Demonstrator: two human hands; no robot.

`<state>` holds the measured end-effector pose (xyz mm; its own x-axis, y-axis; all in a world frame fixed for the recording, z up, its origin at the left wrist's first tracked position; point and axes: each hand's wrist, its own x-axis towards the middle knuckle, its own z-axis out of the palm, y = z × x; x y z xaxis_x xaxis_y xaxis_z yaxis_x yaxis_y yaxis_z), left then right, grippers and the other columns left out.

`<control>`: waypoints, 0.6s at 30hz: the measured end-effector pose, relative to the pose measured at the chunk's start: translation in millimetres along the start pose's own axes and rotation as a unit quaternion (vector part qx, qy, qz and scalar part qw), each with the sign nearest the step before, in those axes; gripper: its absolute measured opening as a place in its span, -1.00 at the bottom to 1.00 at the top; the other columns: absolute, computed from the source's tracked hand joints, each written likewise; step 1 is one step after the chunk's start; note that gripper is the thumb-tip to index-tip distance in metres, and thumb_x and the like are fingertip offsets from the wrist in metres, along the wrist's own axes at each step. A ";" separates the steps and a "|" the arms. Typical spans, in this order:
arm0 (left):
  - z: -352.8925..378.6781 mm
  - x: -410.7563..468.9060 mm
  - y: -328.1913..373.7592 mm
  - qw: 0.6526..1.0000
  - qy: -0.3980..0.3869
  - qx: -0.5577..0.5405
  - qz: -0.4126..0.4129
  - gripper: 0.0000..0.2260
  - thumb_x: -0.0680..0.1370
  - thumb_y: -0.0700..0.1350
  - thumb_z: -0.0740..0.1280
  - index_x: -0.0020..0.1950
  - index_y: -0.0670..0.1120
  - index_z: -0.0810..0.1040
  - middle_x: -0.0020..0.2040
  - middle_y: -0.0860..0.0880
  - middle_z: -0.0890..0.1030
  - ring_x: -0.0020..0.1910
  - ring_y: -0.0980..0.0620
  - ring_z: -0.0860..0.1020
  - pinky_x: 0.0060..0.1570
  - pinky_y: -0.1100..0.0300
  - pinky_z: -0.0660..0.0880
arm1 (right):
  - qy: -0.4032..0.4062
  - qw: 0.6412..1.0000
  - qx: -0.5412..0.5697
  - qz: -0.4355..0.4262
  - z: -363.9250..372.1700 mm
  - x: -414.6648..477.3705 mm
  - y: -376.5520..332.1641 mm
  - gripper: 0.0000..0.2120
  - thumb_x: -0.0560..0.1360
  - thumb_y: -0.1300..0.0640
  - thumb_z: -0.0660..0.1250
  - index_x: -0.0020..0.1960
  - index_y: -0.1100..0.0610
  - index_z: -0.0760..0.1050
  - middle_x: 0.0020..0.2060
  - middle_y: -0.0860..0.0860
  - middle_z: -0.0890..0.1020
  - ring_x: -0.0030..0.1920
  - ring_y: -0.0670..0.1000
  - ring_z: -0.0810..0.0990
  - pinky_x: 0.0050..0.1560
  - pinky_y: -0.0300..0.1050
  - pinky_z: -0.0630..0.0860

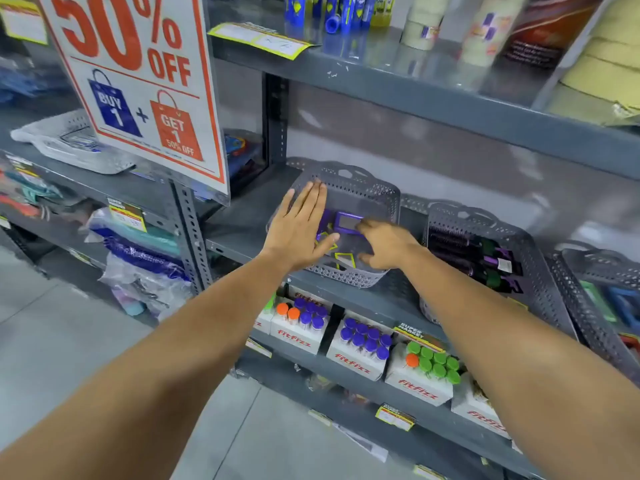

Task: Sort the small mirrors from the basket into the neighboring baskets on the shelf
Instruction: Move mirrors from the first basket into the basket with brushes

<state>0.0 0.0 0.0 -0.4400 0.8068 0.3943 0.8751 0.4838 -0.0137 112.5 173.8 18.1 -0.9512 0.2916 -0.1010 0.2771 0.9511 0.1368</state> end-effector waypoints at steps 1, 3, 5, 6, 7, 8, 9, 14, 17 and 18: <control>4.8 1.4 0.5 1.000 -0.005 -0.006 -0.005 -0.26 0.55 0.25 -0.02 0.51 -0.24 -0.09 0.54 -0.18 0.05 0.52 -0.07 -0.03 0.49 -0.06 -0.07 | -0.018 1.000 0.006 -0.001 2.8 3.4 -0.5 -0.42 0.42 -0.07 0.34 0.36 0.15 0.32 0.30 0.12 0.47 0.23 0.22 0.50 0.16 0.11 0.53; 9.9 0.2 -0.9 1.000 -0.012 -0.013 -0.010 -0.26 0.55 0.26 -0.03 0.51 -0.23 -0.10 0.54 -0.17 0.03 0.52 -0.06 -0.05 0.49 -0.05 -0.09 | -0.051 0.999 0.009 -0.003 7.6 7.8 -2.7 -0.45 0.41 -0.01 0.35 0.33 0.16 0.34 0.27 0.12 0.49 0.21 0.21 0.52 0.12 0.12 0.55; 20.3 -2.5 -3.0 1.000 -0.029 -0.003 -0.008 -0.26 0.55 0.28 -0.06 0.52 -0.22 -0.12 0.55 -0.16 0.01 0.52 -0.05 -0.07 0.49 -0.06 -0.10 | -0.084 0.996 0.003 -0.002 12.3 14.0 -4.5 -0.48 0.41 0.05 0.36 0.32 0.17 0.35 0.28 0.14 0.49 0.22 0.22 0.51 0.14 0.14 0.54; 22.7 -3.7 -3.3 0.999 -0.036 -0.004 -0.010 -0.26 0.55 0.29 -0.08 0.52 -0.21 -0.12 0.55 -0.16 0.01 0.52 -0.05 -0.07 0.49 -0.06 -0.09 | -0.093 0.996 0.008 -0.001 14.6 16.5 -5.0 -0.50 0.41 0.08 0.36 0.30 0.18 0.36 0.26 0.16 0.50 0.21 0.22 0.51 0.14 0.13 0.54; 25.0 -4.8 -4.3 0.999 -0.042 -0.005 -0.013 -0.26 0.55 0.29 -0.09 0.52 -0.21 -0.11 0.55 -0.15 0.02 0.52 -0.05 -0.07 0.49 -0.07 -0.08 | -0.098 0.995 0.019 -0.004 17.0 19.4 -5.4 -0.54 0.42 0.11 0.36 0.27 0.19 0.37 0.23 0.16 0.51 0.20 0.22 0.52 0.12 0.10 0.54; 25.9 -4.8 -5.1 0.998 -0.051 -0.010 -0.018 -0.26 0.54 0.29 -0.10 0.52 -0.21 -0.11 0.55 -0.16 0.02 0.52 -0.05 -0.06 0.49 -0.07 -0.08 | -0.106 0.994 0.026 -0.005 18.7 21.4 -5.9 -0.58 0.43 0.14 0.35 0.25 0.19 0.37 0.21 0.17 0.52 0.18 0.22 0.52 0.09 0.07 0.53; 27.9 -5.2 -4.8 0.998 -0.053 -0.012 -0.018 -0.26 0.54 0.29 -0.11 0.52 -0.21 -0.10 0.55 -0.16 0.03 0.52 -0.05 -0.06 0.49 -0.06 -0.08 | -0.115 0.993 0.034 -0.005 21.7 23.9 -6.5 -0.61 0.45 0.17 0.34 0.25 0.18 0.38 0.20 0.17 0.52 0.17 0.22 0.52 0.05 0.04 0.52; 31.4 -9.9 -3.0 0.997 -0.060 -0.032 -0.024 -0.26 0.51 0.27 -0.20 0.52 -0.22 -0.06 0.54 -0.16 0.06 0.52 -0.06 -0.02 0.48 -0.07 -0.06 | -0.155 0.986 0.060 -0.006 31.6 33.1 -7.5 -0.65 0.48 0.25 0.26 0.25 0.16 0.40 0.20 0.18 0.52 0.15 0.21 0.52 0.05 0.02 0.49; 39.3 -12.9 -3.0 0.993 -0.093 -0.067 -0.042 -0.23 0.46 0.28 -0.24 0.52 -0.21 -0.08 0.55 -0.15 0.02 0.52 -0.05 -0.05 0.49 -0.03 -0.10 | -0.154 0.986 0.064 -0.012 29.1 34.4 -5.7 -0.66 0.45 0.20 0.27 0.23 0.17 0.46 0.18 0.18 0.55 0.14 0.20 0.53 0.12 0.08 0.53; 40.3 -14.0 -5.3 0.991 -0.100 -0.078 -0.049 -0.22 0.46 0.28 -0.23 0.52 -0.22 -0.07 0.54 -0.16 0.02 0.52 -0.05 -0.05 0.49 -0.01 -0.12 | -0.152 0.986 0.068 -0.017 26.4 34.6 -8.2 -0.64 0.45 0.19 0.26 0.24 0.18 0.47 0.19 0.19 0.55 0.15 0.21 0.53 0.14 0.09 0.53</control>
<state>-6.6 -0.2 -42.5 -0.5414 0.8173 0.1974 0.8402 0.5168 0.1646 80.9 178.8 -12.6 -0.8816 0.2570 -0.3959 0.2814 0.9596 -0.0037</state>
